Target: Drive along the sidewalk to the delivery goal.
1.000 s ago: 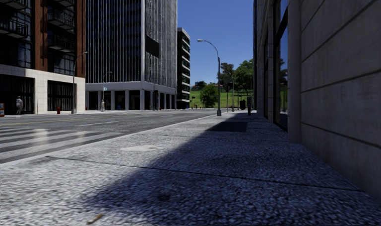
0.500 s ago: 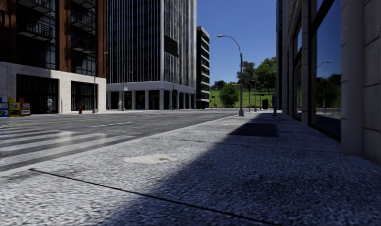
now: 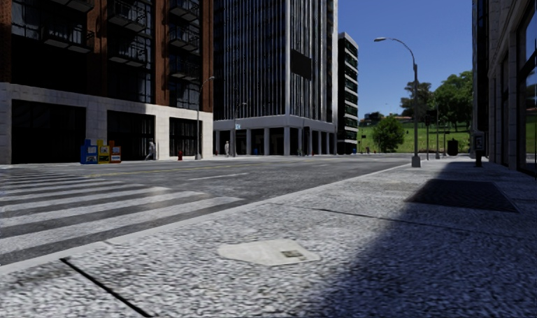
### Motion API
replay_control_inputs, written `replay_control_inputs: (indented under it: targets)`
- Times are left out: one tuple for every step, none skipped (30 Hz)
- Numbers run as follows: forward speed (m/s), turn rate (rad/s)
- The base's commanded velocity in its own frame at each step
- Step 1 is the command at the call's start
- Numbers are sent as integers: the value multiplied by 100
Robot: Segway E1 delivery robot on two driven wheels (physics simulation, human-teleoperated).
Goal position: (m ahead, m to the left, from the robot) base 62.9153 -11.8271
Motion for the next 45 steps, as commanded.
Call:
replay_control_inputs:
  targets:
    - [200,58]
    - [200,58]
    - [200,58]
    - [200,58]
    - [200,58]
    - [200,58]
    - [200,58]
    - [200,58]
    - [200,58]
    - [200,58]
    - [200,58]
    - [200,58]
    - [200,58]
    - [200,58]
    - [200,58]
    - [200,58]
    - [198,58]
    - [183,58]
    - [169,58]
    - [165,58]
    - [165,58]
    - [164,58]
    - [164,58]
    - [164,58]
    - [164,58]
    - [164,58]
    - [164,58]
    - [164,58]
    - [165,58]
    - [167,58]
    - [171,58]
    - [175,58]
    - [175,58]
    - [184,58]
    - [190,58]
    - [192,58]
    - [200,58]
    - [200,58]
    - [200,58]
    - [200,58]
    - [200,58]
    - [200,58]
    - [200,56]
    - [200,45]
    - [200,27]
